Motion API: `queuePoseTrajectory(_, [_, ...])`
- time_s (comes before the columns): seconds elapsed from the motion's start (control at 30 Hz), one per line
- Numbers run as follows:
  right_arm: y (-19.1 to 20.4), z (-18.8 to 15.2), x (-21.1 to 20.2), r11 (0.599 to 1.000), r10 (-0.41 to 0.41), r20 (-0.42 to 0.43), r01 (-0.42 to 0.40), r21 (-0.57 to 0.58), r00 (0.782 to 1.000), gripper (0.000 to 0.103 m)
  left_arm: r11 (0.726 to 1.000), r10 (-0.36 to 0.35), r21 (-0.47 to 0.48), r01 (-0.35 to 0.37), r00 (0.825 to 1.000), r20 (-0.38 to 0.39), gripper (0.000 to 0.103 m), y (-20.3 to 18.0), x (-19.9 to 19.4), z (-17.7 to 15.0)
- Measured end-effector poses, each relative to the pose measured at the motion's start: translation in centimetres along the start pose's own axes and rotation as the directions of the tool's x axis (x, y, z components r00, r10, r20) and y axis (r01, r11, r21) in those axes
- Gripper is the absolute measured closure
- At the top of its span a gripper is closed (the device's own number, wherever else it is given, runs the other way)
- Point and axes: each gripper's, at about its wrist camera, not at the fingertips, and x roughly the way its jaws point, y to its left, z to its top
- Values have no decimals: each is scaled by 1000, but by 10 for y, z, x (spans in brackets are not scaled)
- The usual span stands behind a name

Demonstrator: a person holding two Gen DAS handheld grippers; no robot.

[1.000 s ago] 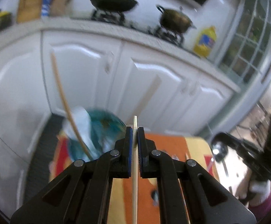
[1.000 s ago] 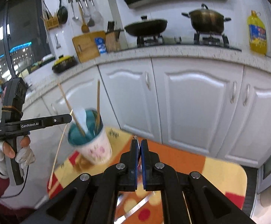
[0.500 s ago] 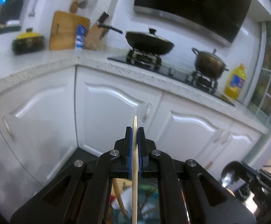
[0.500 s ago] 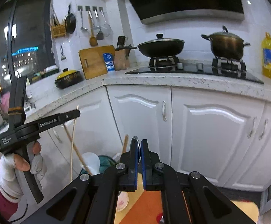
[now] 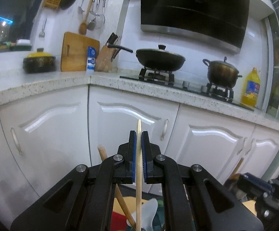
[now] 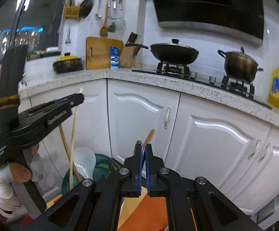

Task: Organize utensils
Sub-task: 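Carry the chopstick over the floral holder and open the left tool, then move both open tools back over the remaining steel fork and spoons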

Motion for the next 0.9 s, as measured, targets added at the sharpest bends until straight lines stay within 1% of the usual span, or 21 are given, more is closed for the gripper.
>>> queuePoseTrajectory(0.17, [17, -15, 1, 997, 44, -47, -47, -55, 998, 100, 1000, -7, 12, 7, 999, -45, 99, 5, -5, -9])
queuePoseTrajectory(0.23, [17, -21, 3, 997, 64, -69, -68, -47, 996, 100, 1000, -19, 23, 20, 997, -72, 99, 6, -7, -10])
queuePoseTrajectory(0.3, [13, -27, 11, 993, 111, -120, -114, -14, 987, 100, 999, -30, 17, 32, 993, -111, 99, 6, -8, -9])
queuePoseTrajectory(0.37, [6, -34, 20, 987, 161, -167, -155, 48, 973, 100, 999, -24, 18, 27, 988, -154, 95, 6, -9, -10])
queuePoseTrajectory(0.4, [3, -35, 24, 981, 187, -187, -175, 81, 964, 99, 999, -26, 16, 29, 985, -170, 88, 7, -9, -10])
queuePoseTrajectory(0.43, [-1, -38, 26, 975, 209, -203, -189, 113, 957, 95, 999, -39, 2, 40, 981, -191, 78, 8, -10, -11])
queuePoseTrajectory(0.47, [-6, -40, 27, 967, 233, -211, -204, 149, 949, 90, 999, -50, -10, 49, 978, -201, 74, 9, -12, -12])
queuePoseTrajectory(0.5, [-7, -42, 26, 964, 241, -211, -210, 162, 947, 87, 998, -59, -19, 56, 976, -211, 69, 10, -14, -11])
queuePoseTrajectory(0.53, [-11, -42, 23, 958, 255, -201, -219, 184, 946, 81, 998, -61, -24, 57, 974, -219, 69, 10, -18, -11])
queuePoseTrajectory(0.57, [-15, -41, 19, 953, 265, -189, -226, 204, 946, 79, 998, -60, -25, 56, 973, -222, 68, 10, -20, -10])
queuePoseTrajectory(0.63, [-22, -41, 10, 942, 280, -169, -237, 236, 945, 79, 998, -67, -29, 61, 971, -229, 62, 10, -26, -9])
queuePoseTrajectory(0.7, [-28, -41, 1, 942, 265, -161, -220, 254, 951, 78, 997, -75, -32, 69, 968, -241, 62, 8, -32, -8])
queuePoseTrajectory(0.9, [-45, -54, -23, 930, 241, -153, -183, 320, 958, 78, 996, -94, -23, 91, 958, -272, 62, -2, -55, -8])
